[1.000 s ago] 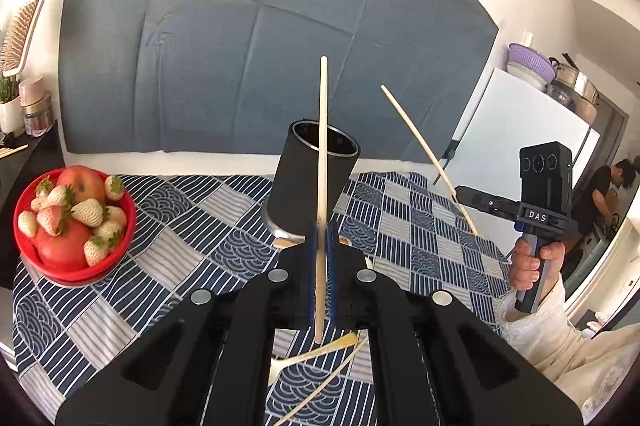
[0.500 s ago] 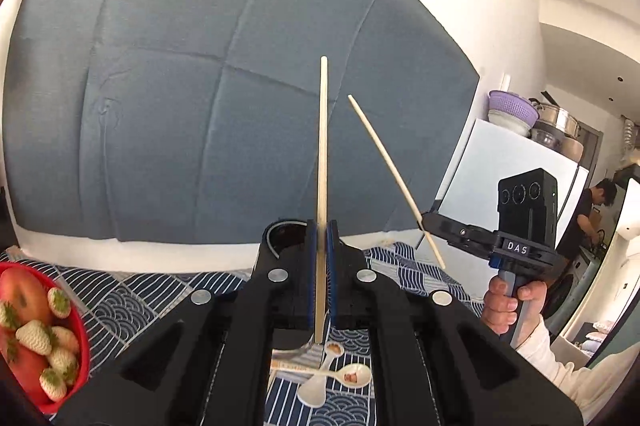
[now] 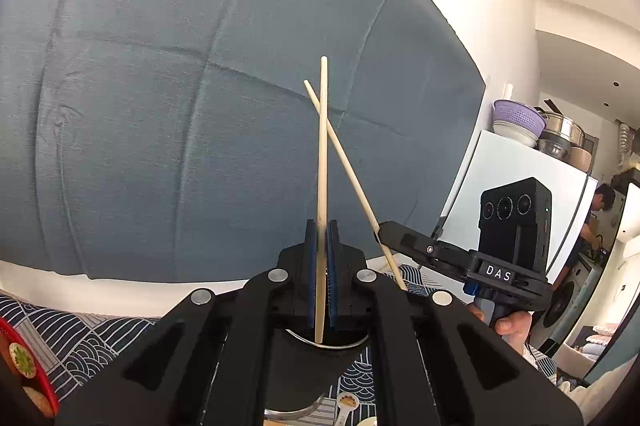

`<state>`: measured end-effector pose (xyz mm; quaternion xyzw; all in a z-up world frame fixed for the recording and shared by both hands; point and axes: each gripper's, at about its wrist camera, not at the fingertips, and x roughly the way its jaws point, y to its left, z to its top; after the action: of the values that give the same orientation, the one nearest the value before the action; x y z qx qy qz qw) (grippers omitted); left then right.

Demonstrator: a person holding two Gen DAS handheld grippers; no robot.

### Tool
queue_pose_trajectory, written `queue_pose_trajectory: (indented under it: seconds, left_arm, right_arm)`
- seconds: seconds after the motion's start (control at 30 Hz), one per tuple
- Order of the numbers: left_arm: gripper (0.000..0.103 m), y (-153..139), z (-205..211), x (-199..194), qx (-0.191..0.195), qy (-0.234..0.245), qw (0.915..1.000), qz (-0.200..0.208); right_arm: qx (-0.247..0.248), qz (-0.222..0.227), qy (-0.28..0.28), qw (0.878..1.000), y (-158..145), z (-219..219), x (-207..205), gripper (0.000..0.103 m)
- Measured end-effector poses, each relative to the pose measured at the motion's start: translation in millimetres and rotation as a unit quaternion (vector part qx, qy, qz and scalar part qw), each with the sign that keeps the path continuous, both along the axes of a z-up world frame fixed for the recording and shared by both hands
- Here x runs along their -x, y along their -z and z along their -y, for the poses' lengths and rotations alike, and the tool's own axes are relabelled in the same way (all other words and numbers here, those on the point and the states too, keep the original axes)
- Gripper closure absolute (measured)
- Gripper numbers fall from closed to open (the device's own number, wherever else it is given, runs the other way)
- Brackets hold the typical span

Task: Organize utensils
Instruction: 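Carry the chopstick with the left gripper over the black holder and lower it in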

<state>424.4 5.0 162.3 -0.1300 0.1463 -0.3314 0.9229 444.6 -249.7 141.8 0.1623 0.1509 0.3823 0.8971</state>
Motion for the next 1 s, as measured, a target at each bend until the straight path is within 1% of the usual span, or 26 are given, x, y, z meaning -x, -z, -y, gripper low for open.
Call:
queue_pose_trajectory:
  seconds: [0.17, 0.27, 0.33, 0.43, 0.57, 0.7, 0.8, 0.83, 0.9, 0.93, 1.0]
  left_arm:
    - [0.098, 10.6, 7.0, -13.3, 0.014, 0.001, 0.9999, 0.001]
    - [0.098, 17.2, 12.0, -17.0, 0.007, -0.01, 0.9999, 0.007]
    - [0.098, 23.7, 11.8, -22.5, 0.021, -0.003, 0.9998, -0.001]
    - [0.098, 33.8, 12.1, -27.8, 0.033, -0.002, 0.9994, -0.011]
    - [0.098, 39.9, 14.0, -29.0, 0.033, -0.003, 0.9994, -0.013]
    - [0.098, 42.8, 15.7, -28.8, 0.03, -0.001, 0.9995, -0.007]
    - [0.098, 44.4, 15.0, -27.7, 0.026, 0.0, 0.9996, -0.011]
    - [0.098, 44.0, 15.2, -26.7, 0.024, 0.002, 0.9996, -0.011]
    - [0.098, 42.8, 11.2, -22.3, 0.023, -0.006, 0.9997, -0.005]
    - [0.098, 42.2, 9.1, -21.1, 0.023, -0.003, 0.9997, -0.004]
    - [0.098, 41.7, 5.9, -18.4, 0.014, -0.011, 0.9998, -0.004]
  right_arm:
    - [-0.008, 0.006, 0.012, 1.0, 14.0, -2.3, -7.3, 0.098]
    - [-0.019, 0.011, 0.015, 1.0, 23.1, -3.4, -10.6, 0.098]
    - [-0.025, 0.004, 0.014, 1.0, 28.8, -3.8, -15.7, 0.098]
    - [-0.011, 0.001, 0.02, 1.0, 36.0, -8.7, -20.6, 0.098]
    - [0.007, 0.001, 0.026, 1.0, 40.7, -15.5, -23.0, 0.098]
    - [0.007, -0.005, 0.026, 1.0, 42.1, -22.1, -25.3, 0.098]
    - [0.018, -0.006, 0.028, 0.999, 39.6, -27.6, -23.1, 0.098]
    - [0.021, -0.005, 0.029, 0.999, 39.4, -16.8, -17.1, 0.098]
    - [0.029, -0.006, 0.035, 0.999, 35.8, -16.2, -13.1, 0.098]
    - [0.031, -0.007, 0.037, 0.999, 35.6, -12.5, -10.0, 0.098]
    - [0.039, -0.009, 0.041, 0.998, 33.6, -12.1, -5.4, 0.098]
